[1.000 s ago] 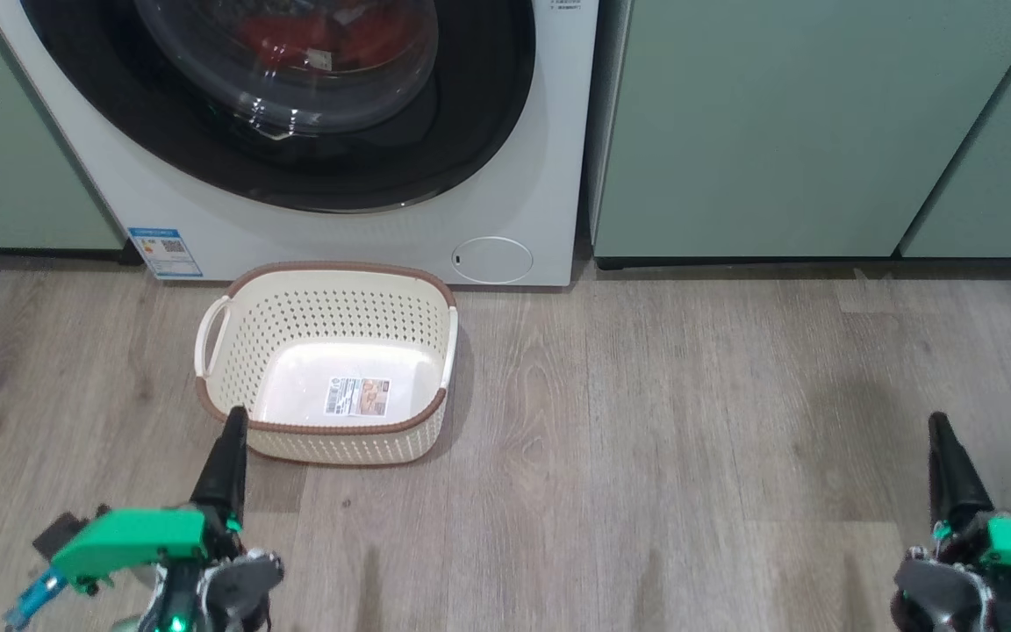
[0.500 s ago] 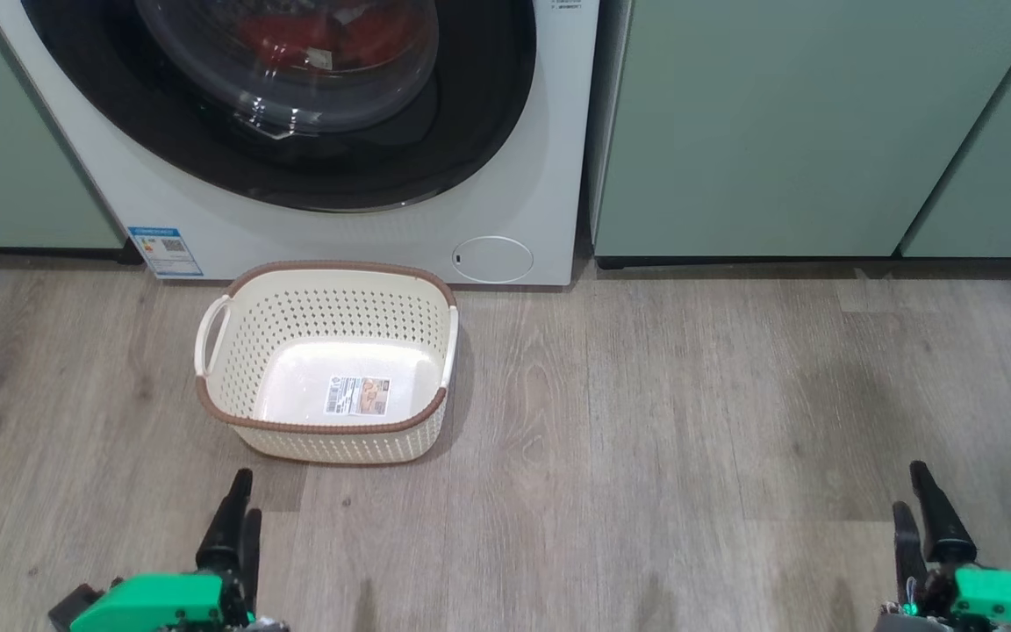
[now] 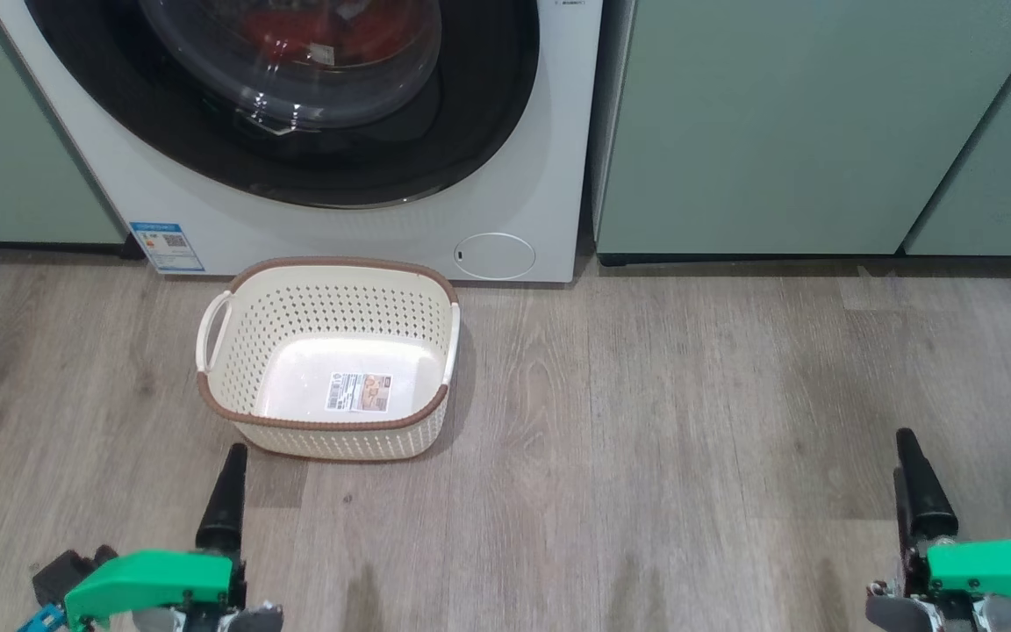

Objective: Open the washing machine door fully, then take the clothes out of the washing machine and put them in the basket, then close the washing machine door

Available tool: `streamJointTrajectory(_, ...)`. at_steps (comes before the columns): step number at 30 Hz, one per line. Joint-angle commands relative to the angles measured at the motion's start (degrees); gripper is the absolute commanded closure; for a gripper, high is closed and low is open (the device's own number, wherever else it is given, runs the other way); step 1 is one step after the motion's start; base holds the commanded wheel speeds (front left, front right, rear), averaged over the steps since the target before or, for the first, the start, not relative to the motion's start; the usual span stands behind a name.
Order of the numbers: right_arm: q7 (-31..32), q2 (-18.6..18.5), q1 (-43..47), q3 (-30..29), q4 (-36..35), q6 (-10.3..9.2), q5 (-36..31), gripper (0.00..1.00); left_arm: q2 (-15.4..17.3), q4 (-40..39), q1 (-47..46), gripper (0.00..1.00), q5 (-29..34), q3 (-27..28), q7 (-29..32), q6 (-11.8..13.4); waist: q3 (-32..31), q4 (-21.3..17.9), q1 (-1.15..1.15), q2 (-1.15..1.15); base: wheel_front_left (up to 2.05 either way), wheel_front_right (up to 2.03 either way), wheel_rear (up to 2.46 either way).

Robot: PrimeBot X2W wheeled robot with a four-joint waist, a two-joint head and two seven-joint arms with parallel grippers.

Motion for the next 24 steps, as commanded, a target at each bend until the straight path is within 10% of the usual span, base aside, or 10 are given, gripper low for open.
streamJointTrajectory(1, -0.76, -0.52, -2.85, 0.5, -2.55, -0.01, -2.08, 0.0, 0.31, -2.38, -2.97, 0.0, 2.01, 0.8, -0.7, 0.25, 0.02, 0.04, 0.0, 0.0, 0.0, 0.0, 0.0)
streamJointTrajectory(24, -4.42, -0.69, -4.91, 4.43, -5.73, -0.02, -23.94, 0.0, 1.26, -5.62, -4.5, 0.0, 23.4, -1.88, -4.4, 4.53, 0.72, 0.45, 0.0, 0.0, 0.0, 0.0, 0.0)
